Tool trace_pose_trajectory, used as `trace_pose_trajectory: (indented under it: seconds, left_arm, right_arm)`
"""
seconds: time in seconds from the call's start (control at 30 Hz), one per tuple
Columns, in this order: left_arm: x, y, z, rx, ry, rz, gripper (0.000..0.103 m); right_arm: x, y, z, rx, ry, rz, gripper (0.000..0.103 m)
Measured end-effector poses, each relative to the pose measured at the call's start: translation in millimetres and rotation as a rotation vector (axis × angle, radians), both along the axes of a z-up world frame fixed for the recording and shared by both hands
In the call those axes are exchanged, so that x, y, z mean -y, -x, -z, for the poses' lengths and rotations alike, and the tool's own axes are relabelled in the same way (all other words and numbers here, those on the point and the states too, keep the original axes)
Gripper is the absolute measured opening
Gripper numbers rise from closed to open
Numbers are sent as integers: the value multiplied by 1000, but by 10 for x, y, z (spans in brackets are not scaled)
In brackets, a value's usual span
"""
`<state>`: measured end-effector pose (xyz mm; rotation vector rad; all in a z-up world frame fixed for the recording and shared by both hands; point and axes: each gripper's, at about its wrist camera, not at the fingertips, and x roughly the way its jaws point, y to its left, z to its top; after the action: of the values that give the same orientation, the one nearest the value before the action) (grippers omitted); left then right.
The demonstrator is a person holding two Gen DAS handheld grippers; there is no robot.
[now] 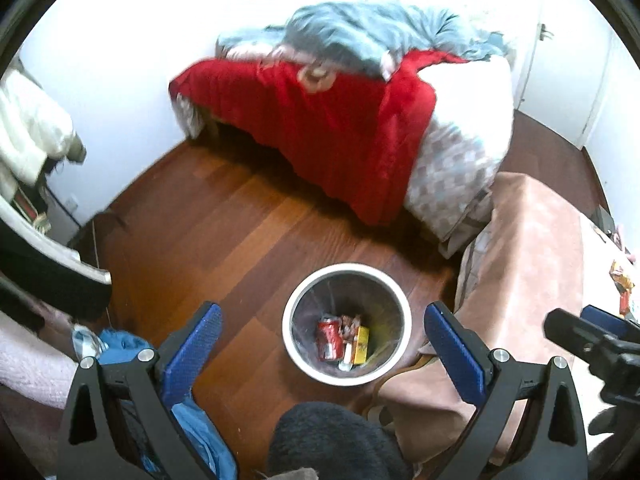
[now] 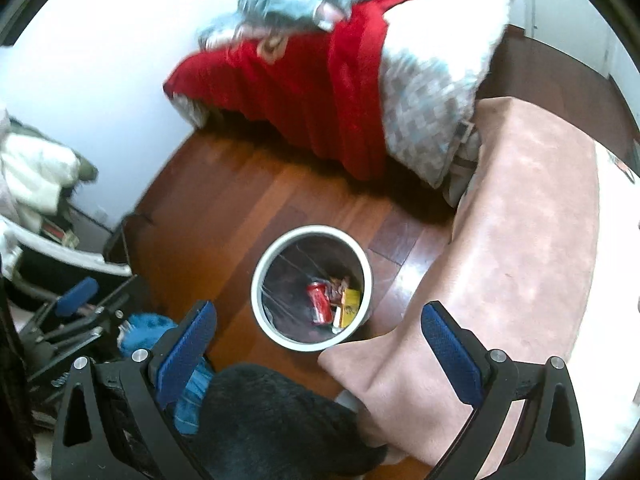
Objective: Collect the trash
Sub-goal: 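Move both open tools back over the table toward the remaining trash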
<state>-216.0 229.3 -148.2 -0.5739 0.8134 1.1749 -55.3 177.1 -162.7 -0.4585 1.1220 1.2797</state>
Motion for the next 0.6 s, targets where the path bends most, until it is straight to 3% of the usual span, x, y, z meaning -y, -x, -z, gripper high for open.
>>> trace_pose_trajectory:
  seconds: [0.13, 0.3, 0.4, 0.6]
  left_arm:
    - [204, -393, -121, 17, -21, 62, 103]
    - [493, -1188, -35, 45, 70, 214, 103]
    - [681, -1740, 86, 48, 148, 323, 103]
    - [1111, -2767, 359, -9, 223, 493, 103]
  right_arm:
    - [374, -322, -216, -21, -42, 75, 103]
    - [973, -953, -332, -3, -35, 218, 103]
    - [1409, -1444, -286, 18, 8, 324, 103]
    - [2272, -2308, -76, 58, 116, 523, 103]
